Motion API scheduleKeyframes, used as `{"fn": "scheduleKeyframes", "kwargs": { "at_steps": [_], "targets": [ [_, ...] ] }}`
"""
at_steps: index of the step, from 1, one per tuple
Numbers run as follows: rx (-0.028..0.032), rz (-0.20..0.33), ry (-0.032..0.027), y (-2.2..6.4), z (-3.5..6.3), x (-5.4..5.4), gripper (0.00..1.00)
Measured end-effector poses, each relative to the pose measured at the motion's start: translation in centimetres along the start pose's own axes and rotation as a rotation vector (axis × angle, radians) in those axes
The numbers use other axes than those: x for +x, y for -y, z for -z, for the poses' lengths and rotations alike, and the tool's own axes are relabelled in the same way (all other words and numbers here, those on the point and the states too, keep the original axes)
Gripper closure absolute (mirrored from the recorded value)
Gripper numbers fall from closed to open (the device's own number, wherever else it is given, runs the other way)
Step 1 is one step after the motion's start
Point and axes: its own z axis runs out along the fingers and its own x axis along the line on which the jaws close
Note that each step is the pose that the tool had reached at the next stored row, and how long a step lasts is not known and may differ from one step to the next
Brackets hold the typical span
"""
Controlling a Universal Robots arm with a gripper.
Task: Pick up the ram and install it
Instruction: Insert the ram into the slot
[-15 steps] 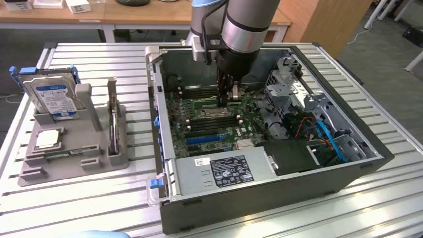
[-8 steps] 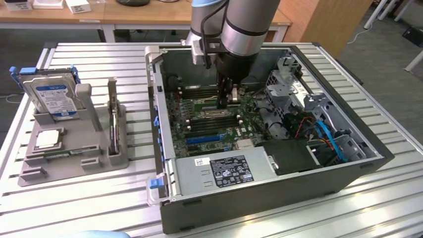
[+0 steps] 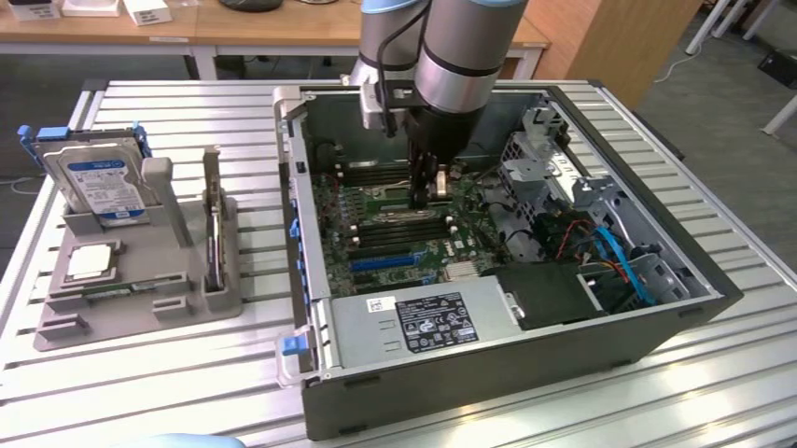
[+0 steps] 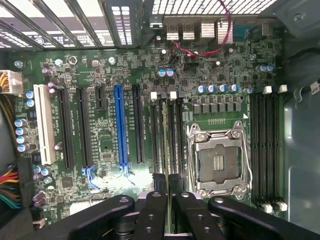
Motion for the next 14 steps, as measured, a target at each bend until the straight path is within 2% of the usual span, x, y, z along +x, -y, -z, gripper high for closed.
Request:
{"fn": "scheduleKeyframes", "kwargs": {
  "at_steps": [3, 9, 14],
  "targets": [
    [0.0038, 0.0, 0.0, 0.01, -0.33, 0.03, 0.87],
    [0.0039, 0.0, -0.0002, 0.0, -0.45, 0.04, 0.87],
    [0.0043, 0.0, -0.0058, 0.01, -0.88, 0.09, 0.87]
  ]
}}
